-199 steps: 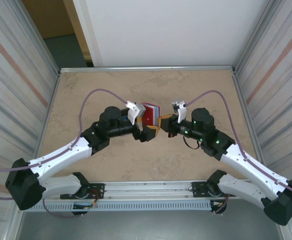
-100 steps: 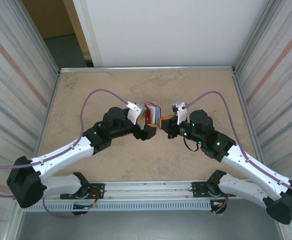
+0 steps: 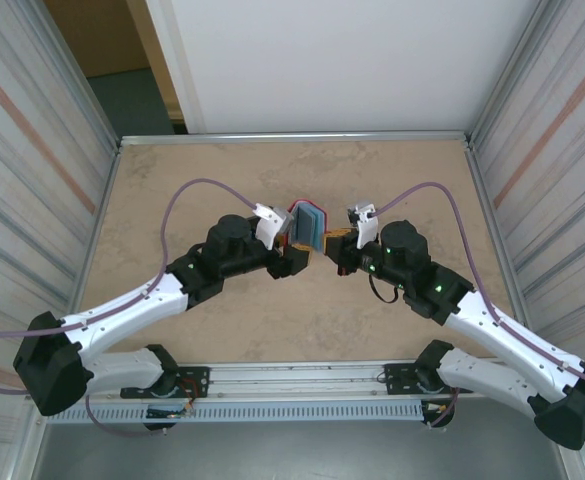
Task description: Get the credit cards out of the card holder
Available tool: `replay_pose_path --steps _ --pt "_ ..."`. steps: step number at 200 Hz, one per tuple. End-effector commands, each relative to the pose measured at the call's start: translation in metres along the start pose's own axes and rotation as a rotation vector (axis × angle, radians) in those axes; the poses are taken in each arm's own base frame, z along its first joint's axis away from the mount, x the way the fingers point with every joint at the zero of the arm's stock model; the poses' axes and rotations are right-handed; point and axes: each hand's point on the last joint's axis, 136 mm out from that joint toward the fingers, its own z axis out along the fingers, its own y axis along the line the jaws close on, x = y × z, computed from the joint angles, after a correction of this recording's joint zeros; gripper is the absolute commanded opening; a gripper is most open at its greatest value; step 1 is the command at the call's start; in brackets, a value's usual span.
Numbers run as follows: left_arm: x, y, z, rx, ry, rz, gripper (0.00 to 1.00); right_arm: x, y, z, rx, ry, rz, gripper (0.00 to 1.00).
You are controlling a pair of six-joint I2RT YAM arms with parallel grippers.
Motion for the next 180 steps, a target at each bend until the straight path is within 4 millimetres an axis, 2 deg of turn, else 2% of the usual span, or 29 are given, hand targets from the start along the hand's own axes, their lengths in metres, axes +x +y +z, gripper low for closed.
replay_pose_path --steps 1,28,113,180 --pt "-0.0184 -0.002 -0.0086 0.013 -0.059 -0.011 0.61 -0.0274 0.0129 -0.0125 -0.027 -0.078 -0.023 0.0" --pt "-0.0213 0.0013 -0.0096 0.024 -0.075 -0.042 0.5 -0.0271 0.0136 -0.0117 -0.033 -0.077 -0.019 0.0" --pt "-0.0221 0.0027 -0.0149 0.035 -0.09 -0.066 0.27 -0.0295 0.0149 -0.0126 -0.038 -0.085 -0.014 0.0" --pt "-0.0212 -0.0012 -0.0178 0.054 -0.087 -0.068 0.21 -0.031 0.0163 -0.0125 -0.044 -0.087 -0.009 0.0"
